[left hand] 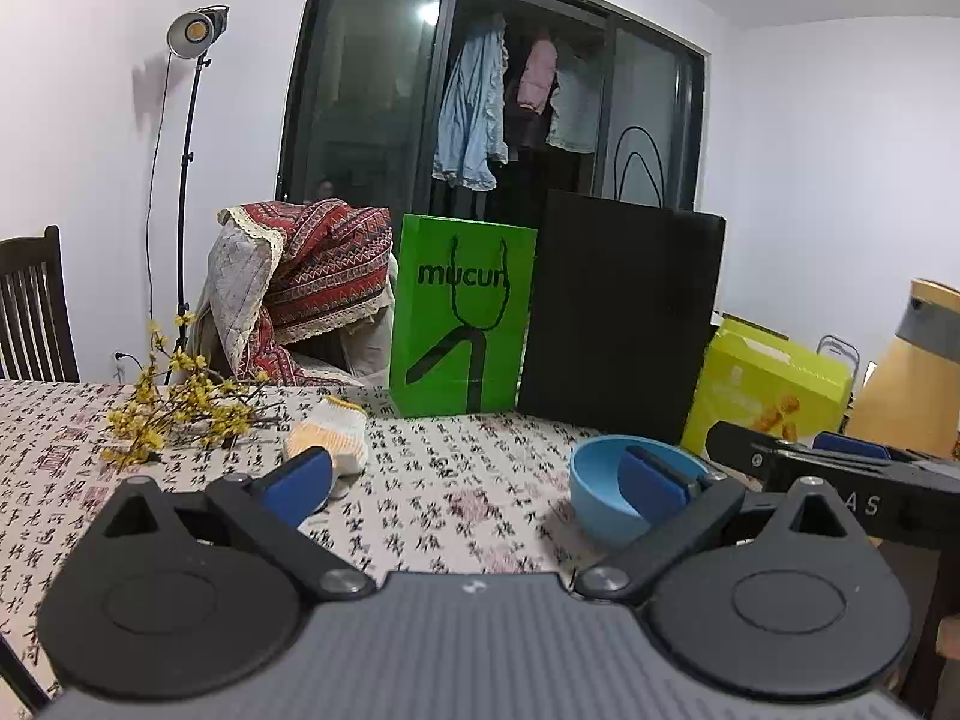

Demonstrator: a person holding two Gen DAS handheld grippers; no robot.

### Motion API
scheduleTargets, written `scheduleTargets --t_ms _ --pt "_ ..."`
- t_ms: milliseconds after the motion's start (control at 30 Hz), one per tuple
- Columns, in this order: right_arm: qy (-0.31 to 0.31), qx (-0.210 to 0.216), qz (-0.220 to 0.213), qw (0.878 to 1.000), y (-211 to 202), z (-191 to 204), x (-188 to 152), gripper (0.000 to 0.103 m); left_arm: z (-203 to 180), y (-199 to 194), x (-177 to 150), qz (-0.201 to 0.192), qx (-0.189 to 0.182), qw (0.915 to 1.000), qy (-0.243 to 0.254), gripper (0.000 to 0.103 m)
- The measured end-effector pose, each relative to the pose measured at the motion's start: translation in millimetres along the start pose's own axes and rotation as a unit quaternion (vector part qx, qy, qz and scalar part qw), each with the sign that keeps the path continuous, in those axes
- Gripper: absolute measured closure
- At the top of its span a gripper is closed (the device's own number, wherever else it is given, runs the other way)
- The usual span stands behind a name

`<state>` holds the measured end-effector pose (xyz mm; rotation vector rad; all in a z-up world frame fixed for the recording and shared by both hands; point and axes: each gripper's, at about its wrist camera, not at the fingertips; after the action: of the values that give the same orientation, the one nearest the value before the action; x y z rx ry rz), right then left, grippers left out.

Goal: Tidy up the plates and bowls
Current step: 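Move both open grippers toward the last blue bowl by the bags, then lower both open grippers around the rim of the blue bowl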

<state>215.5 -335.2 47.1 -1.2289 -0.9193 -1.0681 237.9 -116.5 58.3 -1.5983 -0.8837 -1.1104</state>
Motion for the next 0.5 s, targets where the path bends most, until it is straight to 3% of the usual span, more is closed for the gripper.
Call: scheduleTargets --t_ms 500 --pt "0.040 -0.032 -0.008 0.999 60 -30 33 0.000 -17 71 26 0.014 0.033 0.9990 -0.025 0.000"
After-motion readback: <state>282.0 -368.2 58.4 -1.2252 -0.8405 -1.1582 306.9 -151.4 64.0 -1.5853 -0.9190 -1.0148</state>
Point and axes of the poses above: each gripper's, at about its wrist camera, not at the fingertips, and y roughly the way its jaws point, z to its left, x to its top
